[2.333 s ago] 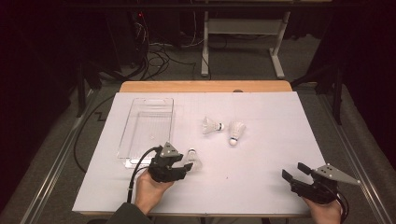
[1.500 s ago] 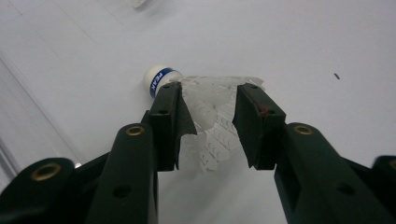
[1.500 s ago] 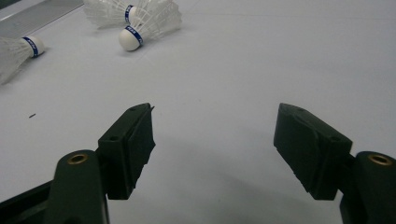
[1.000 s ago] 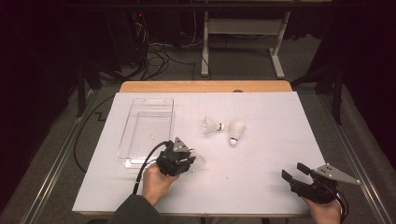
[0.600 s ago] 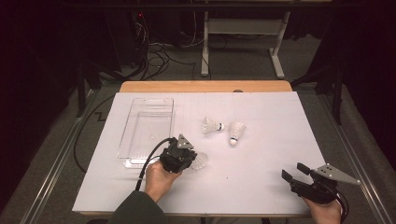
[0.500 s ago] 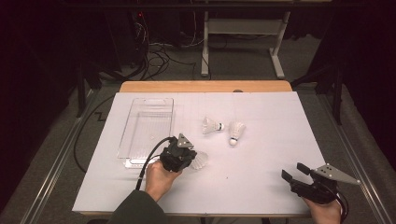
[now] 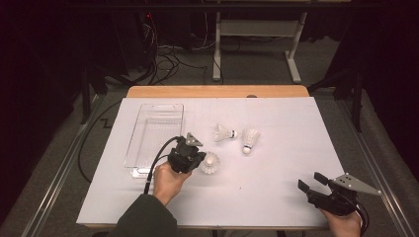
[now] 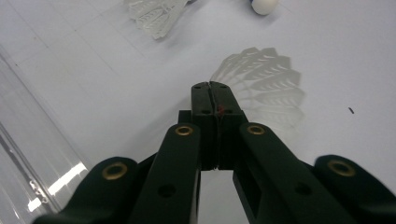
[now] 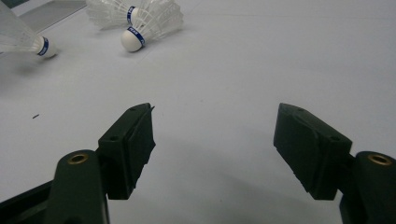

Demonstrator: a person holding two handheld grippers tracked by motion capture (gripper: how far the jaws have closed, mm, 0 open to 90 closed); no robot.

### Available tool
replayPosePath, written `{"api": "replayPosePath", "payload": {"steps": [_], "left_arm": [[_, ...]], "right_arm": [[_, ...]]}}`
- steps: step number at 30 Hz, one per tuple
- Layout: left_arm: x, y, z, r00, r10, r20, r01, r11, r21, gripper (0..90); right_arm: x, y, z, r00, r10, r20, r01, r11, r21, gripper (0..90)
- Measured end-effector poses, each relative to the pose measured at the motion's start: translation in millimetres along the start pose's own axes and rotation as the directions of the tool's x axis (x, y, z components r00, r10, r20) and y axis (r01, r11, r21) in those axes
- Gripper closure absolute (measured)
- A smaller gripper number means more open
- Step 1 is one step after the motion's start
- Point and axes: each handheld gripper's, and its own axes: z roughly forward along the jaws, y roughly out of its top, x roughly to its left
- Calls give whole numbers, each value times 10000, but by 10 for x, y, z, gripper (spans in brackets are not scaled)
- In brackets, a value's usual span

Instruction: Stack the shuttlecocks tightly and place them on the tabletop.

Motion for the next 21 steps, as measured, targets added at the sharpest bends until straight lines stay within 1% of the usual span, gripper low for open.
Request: {"api": "replayPosePath", "payload": {"steps": [7, 12, 21], "left_arm": [[138, 90, -14, 9985, -534, 112, 534, 9986, 63, 894], [241, 158, -20, 9959, -897, 67, 895, 9959, 156, 895], [361, 293, 33, 9925, -1183, -311, 1204, 9900, 742, 894]], "right_arm": [[1, 0, 1, 10000, 7, -13, -7, 10000, 7, 295], [1, 0, 0, 10000, 2, -11, -2, 10000, -2, 295], [2, 0, 3, 10000, 9, -12, -9, 10000, 12, 295]]}}
